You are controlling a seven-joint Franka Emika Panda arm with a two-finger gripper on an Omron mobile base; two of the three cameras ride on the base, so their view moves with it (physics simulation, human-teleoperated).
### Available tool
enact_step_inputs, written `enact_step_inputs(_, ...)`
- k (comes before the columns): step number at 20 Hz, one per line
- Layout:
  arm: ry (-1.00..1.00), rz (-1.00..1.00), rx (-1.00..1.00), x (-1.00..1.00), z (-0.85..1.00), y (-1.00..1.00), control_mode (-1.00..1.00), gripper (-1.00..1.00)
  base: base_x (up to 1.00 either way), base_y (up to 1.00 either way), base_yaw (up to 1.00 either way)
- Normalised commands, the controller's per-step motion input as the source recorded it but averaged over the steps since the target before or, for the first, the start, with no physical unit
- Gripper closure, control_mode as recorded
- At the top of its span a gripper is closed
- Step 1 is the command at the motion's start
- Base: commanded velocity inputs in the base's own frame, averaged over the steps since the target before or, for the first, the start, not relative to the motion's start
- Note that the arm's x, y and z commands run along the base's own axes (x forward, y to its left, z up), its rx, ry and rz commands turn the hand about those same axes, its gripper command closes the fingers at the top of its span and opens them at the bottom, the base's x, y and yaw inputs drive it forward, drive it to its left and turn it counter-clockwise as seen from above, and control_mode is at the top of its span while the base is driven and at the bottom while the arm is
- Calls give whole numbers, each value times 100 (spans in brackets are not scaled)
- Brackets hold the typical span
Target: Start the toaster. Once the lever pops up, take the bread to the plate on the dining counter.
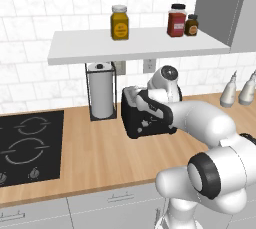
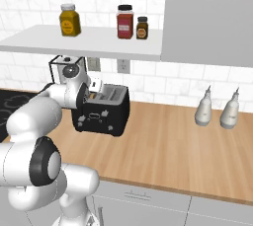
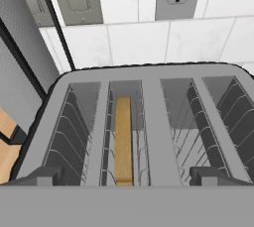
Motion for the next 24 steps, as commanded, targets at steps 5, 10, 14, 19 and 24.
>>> enact_step_inputs(5,0,0,0,0,0,0,-100,-100,0,0,0)
enact_step_inputs(10,0,0,0,0,0,0,-100,-100,0,0,0)
enact_step_inputs(14,0,0,0,0,0,0,-100,-100,0,0,0)
enact_step_inputs(19,0,0,0,0,0,0,-100,-100,0,0,0)
enact_step_inputs(24,0,0,0,0,0,0,-100,-100,0,0,0)
